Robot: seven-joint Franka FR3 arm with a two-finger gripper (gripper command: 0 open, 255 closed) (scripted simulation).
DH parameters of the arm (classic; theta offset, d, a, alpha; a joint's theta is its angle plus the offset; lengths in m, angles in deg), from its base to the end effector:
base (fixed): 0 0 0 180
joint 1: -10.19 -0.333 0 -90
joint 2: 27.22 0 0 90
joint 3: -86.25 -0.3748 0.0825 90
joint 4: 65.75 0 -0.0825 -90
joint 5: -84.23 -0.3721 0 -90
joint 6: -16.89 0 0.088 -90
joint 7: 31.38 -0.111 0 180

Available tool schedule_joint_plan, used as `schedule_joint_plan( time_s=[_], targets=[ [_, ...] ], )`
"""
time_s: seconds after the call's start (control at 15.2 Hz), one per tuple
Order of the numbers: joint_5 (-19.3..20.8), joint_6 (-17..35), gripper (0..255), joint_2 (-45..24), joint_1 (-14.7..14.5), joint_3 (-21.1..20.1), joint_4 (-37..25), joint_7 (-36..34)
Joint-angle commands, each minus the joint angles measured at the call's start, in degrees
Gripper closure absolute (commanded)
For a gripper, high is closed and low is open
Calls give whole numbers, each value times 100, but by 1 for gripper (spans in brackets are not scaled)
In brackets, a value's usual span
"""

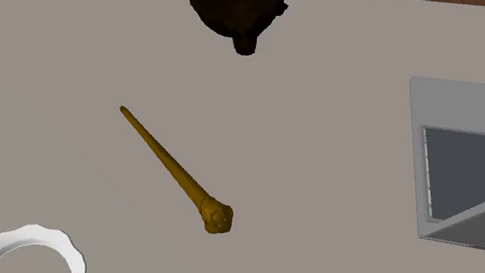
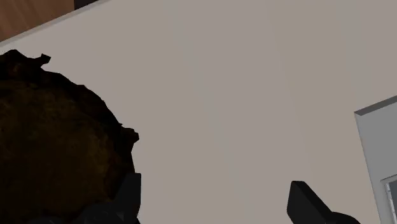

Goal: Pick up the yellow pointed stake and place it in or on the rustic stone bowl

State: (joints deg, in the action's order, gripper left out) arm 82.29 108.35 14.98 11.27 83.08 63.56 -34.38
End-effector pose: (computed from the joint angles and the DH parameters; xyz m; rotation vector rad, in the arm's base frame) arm 0.2728 0.0220 0.6627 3.1386 -0.0446 0.1181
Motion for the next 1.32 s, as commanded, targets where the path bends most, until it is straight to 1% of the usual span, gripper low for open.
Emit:
schedule_joint_plan(
  time_s=[0.0, 0.33, 0.66, 0.92, 1.25],
  targets=[
    [0, 0, 0, 0, 0, 0, 0, 0],
    [359, 546, 0, -705, -222, 669, -161, 1669],
    [506, 1026, 0, -1642, -472, 1241, -629, 3296],
    [445, 1314, 0, -2502, -665, 1599, -1196, 4583],
    [176, 1510, 0, -3655, -833, 1874, -2107, 6154]
  ],
)
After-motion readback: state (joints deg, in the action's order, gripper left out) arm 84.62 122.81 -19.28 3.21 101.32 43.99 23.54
